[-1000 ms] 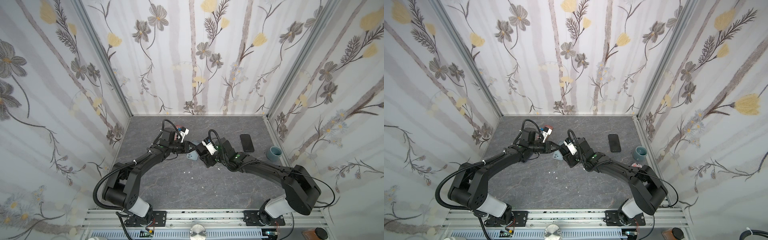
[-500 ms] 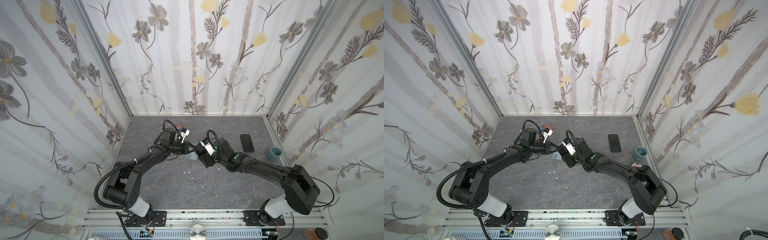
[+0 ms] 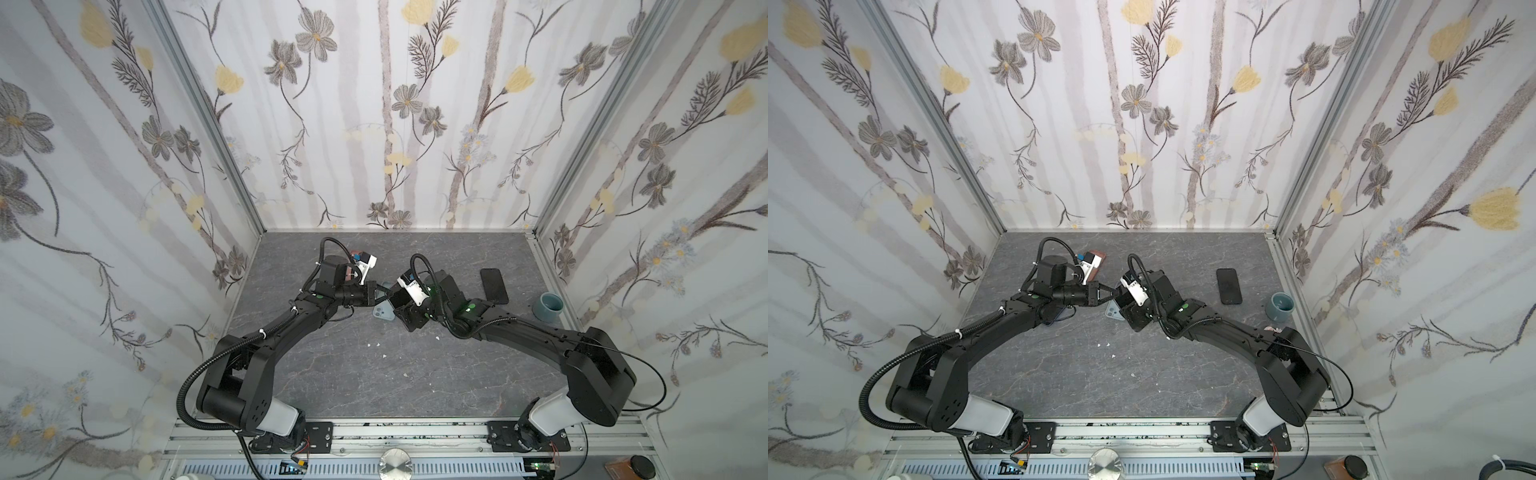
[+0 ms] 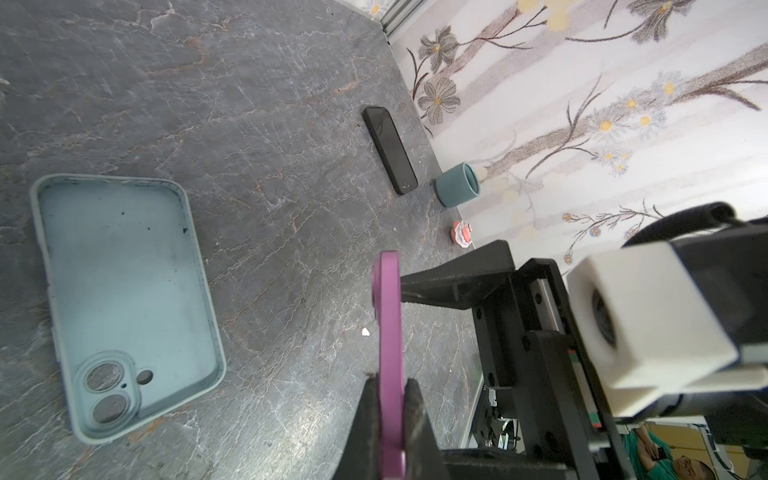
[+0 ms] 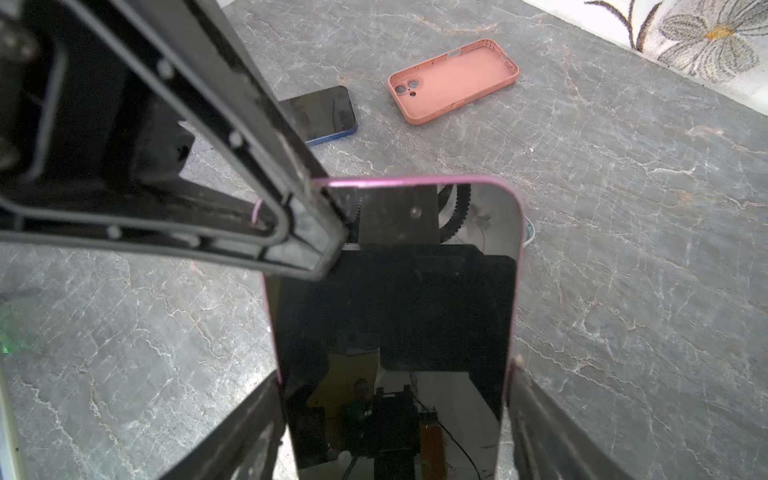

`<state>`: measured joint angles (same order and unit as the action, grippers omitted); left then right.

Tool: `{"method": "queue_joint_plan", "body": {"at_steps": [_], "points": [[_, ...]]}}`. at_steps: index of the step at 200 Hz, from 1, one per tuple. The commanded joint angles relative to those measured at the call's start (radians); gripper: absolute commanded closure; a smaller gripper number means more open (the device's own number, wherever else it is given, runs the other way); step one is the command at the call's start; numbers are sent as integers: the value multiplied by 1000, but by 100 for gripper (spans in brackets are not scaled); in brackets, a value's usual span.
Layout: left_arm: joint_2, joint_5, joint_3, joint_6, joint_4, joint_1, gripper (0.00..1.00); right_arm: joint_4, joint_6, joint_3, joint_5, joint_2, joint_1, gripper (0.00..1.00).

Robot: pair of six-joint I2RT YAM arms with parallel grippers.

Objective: Put the phone into the phone case

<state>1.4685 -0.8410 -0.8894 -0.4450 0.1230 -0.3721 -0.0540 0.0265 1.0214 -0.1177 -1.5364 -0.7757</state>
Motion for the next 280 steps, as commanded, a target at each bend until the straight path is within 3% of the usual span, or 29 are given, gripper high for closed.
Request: {"method": "queue_joint_plan", "body": {"at_steps": [1,52,100,144,168,203,231,280], "points": [[-28,7,9,-27,87,-2,100,-15,25,40,-22,27,-1,15],[-159,107,15,-105,156,1,100,-35,79,109,-14,142,-1,0],[-330,267,66,-198,258,1,100,-4,242,147,33,294,8,0],[-508,420,182,-308,550,1,100,276,525,-12,-67,473,96,0],[-563,435,203,-352,657,0,100,431,647,-91,-159,531,150,0],[-583,388,222,-477,874,-2,100,452,681,-72,-270,511,156,19],[-574,338,220,-529,988,-2,100,587,761,-79,-385,480,151,33],[-568,290,211,-537,1021,-27,100,683,770,-60,-439,444,91,40]]}}
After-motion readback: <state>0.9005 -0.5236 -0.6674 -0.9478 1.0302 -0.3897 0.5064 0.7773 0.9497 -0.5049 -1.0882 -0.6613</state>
